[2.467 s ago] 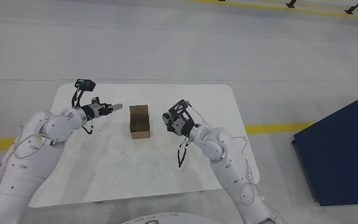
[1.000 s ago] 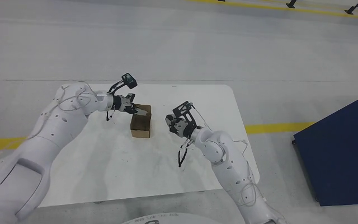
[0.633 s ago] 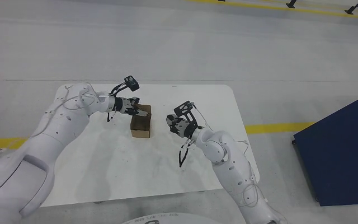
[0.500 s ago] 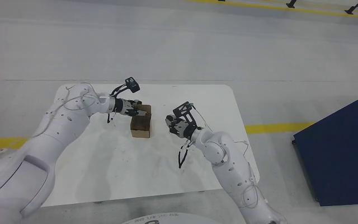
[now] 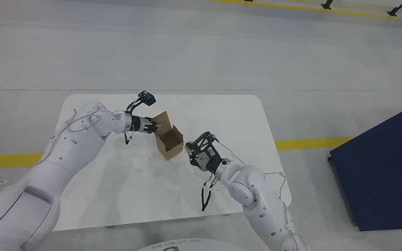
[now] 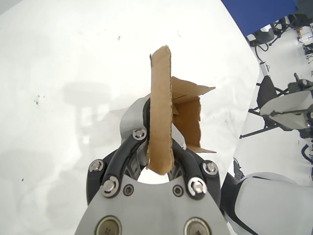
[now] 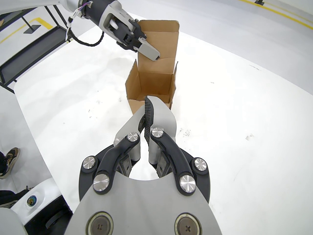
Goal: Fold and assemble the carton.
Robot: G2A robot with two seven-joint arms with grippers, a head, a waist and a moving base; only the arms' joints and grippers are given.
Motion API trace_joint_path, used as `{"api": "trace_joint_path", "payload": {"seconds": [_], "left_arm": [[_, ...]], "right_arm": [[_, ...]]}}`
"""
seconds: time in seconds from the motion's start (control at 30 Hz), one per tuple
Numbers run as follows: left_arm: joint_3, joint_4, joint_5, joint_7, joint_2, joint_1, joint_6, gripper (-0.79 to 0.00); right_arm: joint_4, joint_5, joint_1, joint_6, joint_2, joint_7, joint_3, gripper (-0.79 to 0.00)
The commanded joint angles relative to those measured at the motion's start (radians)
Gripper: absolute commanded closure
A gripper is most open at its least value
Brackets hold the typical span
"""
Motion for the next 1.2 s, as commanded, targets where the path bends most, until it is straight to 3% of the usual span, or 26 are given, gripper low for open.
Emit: {"api": "trace_joint_path", "payload": {"seconds": [0.0,0.27,0.4,0.5,0.67,0.83,1.17], "left_arm": [[-0.015,-0.094,0.051,0.01,0.02,0.045,0.055,0.0],[-0.106,-0.463,0.138,-0.06,0.093,0.248,0.216,0.0],[-0.162,-0.593,0.167,-0.1,0.125,0.335,0.231,0.0],[-0.205,-0.662,0.176,-0.12,0.145,0.387,0.23,0.0],[-0.248,-0.718,0.209,-0.104,0.165,0.443,0.236,0.0],[-0.252,-0.724,0.236,-0.072,0.17,0.459,0.231,0.0],[-0.24,-0.715,0.244,-0.057,0.172,0.456,0.221,0.0]], "right_arm": [[-0.016,-0.031,-0.016,-0.008,0.002,-0.011,-0.008,0.0],[-0.043,-0.128,-0.034,0.028,0.004,-0.025,-0.052,0.0],[-0.021,-0.021,-0.005,0.013,0.004,-0.003,-0.033,0.0],[0.014,0.136,0.028,-0.048,0.007,0.078,-0.006,0.0],[0.106,0.385,0.133,-0.145,0.017,0.301,0.024,0.0],[0.192,0.579,0.233,-0.151,0.024,0.474,0.022,0.0],[0.314,0.714,0.381,-0.096,0.028,0.662,-0.061,0.0]]}}
